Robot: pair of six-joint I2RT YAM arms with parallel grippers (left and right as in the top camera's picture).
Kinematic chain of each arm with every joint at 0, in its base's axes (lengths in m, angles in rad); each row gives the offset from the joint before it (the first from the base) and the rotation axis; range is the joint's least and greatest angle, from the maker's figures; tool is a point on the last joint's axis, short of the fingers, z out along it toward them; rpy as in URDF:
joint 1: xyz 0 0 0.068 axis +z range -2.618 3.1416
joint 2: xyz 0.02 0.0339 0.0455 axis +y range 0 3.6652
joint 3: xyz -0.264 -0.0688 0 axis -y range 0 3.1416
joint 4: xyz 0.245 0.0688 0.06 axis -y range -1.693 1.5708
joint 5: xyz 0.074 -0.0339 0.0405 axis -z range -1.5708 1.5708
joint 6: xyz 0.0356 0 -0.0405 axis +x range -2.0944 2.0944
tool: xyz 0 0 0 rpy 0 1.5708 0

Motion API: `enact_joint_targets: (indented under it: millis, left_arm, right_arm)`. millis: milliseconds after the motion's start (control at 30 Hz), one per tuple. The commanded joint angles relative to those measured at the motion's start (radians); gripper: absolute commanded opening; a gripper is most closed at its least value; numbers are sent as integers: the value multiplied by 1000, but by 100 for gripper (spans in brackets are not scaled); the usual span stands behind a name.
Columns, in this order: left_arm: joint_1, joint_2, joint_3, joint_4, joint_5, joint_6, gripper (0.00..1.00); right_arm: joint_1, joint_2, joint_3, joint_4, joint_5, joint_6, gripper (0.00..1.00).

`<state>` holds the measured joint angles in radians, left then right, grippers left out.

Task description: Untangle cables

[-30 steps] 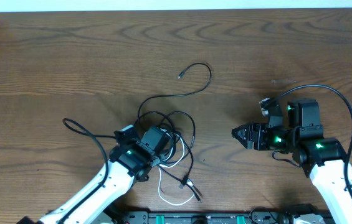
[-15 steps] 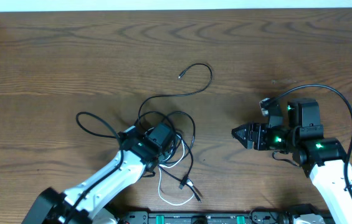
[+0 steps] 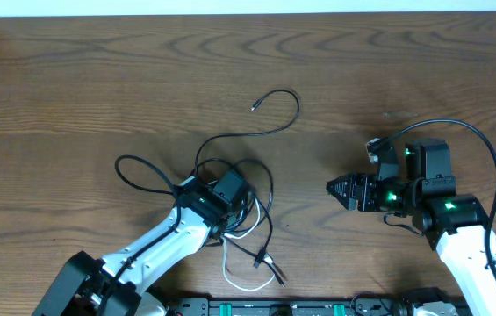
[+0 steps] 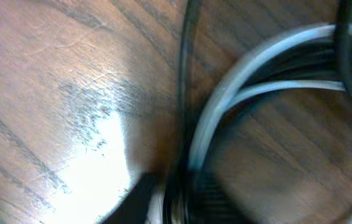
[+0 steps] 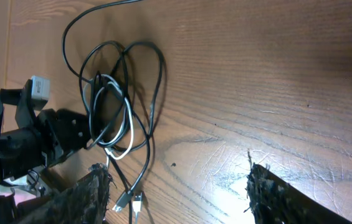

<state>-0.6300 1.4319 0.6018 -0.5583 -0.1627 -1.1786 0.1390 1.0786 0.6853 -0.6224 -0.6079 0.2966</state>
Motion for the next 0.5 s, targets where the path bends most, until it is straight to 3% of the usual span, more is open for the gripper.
enact_joint_targets:
  millis: [0,133,200,300,467]
  left_arm:
    - [3,25,-14,6,5,-2,8]
    - [3,25,-14,27,-6,14,8]
    - [3,24,-14,57,0,108,7]
    - [3,6,2,102,54,330,8]
    - [2,-77,49,174,232,876,7]
  right_arm:
    - [7,1,14,1,0,6,69]
    - [7,1,14,-2,0,6,68]
    - [7,1,14,-2,0,6,68]
    - [7,1,14,-1,0,6,69]
    - [7,1,14,12,-5,4,66]
